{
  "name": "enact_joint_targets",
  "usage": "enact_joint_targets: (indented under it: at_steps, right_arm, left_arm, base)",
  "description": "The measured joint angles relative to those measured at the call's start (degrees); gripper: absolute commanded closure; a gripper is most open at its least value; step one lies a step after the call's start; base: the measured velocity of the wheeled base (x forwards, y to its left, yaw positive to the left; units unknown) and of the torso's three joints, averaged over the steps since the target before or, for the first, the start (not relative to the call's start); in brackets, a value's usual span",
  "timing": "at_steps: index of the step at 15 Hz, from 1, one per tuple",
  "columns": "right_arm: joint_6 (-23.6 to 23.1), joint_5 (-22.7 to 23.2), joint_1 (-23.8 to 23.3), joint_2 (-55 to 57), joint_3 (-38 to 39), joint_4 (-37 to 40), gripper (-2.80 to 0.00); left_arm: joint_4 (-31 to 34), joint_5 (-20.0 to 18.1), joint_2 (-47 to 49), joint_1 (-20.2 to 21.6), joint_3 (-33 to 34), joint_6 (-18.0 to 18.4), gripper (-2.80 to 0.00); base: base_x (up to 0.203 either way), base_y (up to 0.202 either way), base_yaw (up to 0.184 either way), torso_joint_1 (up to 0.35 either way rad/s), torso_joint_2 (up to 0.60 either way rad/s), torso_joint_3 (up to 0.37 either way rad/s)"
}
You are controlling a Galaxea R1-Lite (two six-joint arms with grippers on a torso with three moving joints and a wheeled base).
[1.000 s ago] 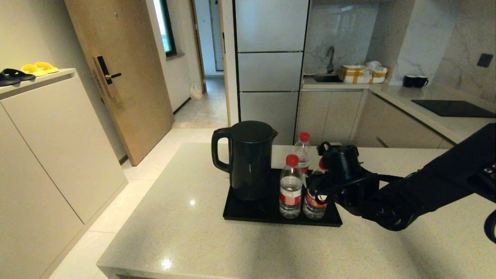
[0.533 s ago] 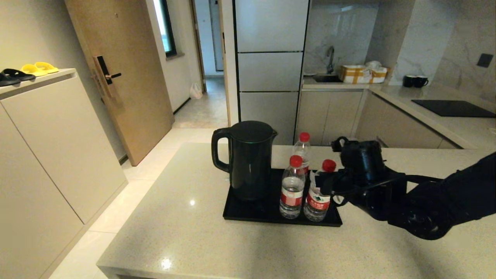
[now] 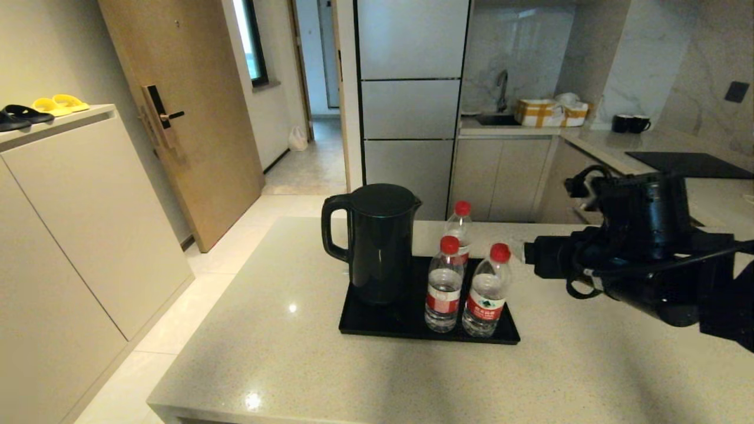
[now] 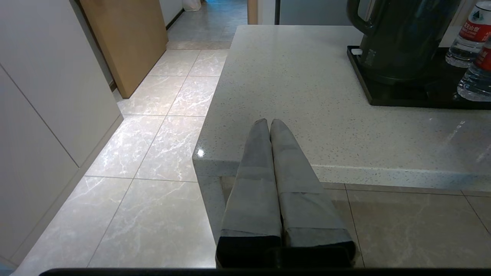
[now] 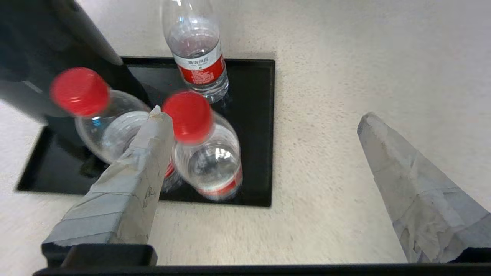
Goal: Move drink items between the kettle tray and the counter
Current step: Pick up the bottled water
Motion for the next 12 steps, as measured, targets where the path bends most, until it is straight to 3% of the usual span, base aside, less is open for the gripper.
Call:
enact_joint_targets:
  at_steps: [3,4,8,12]
  right_arm:
    - [0.1,0.1,-0.1,-3.5,-0.3,1.7,-2.8]
    - [0.2,0.1,-0.1,-4.6,0.0,2.1,0.0]
    - [0.3,0.1,-0.1,-11.4,1.5,7.2,0.0]
    - [0.1,-0.2,-0.1,-23.4,2.5,18.2,0.0]
  left_arm:
    - [0.0,0.0,0.0,0.0,0.0,0.0,0.0]
    - [0.0,0.0,0.0,0.0,0.0,0.0,0.0]
    - [0.0,0.0,0.0,0.0,0.0,0.0,0.0]
    - [0.0,0.0,0.0,0.0,0.0,0.0,0.0]
  base:
    - [0.0,0.0,0.0,0.0,0.0,0.0]
    - [0.0,0.0,0.0,0.0,0.0,0.0]
    - [0.0,0.0,0.0,0.0,0.0,0.0]
    - [0.0,0.0,0.0,0.0,0.0,0.0]
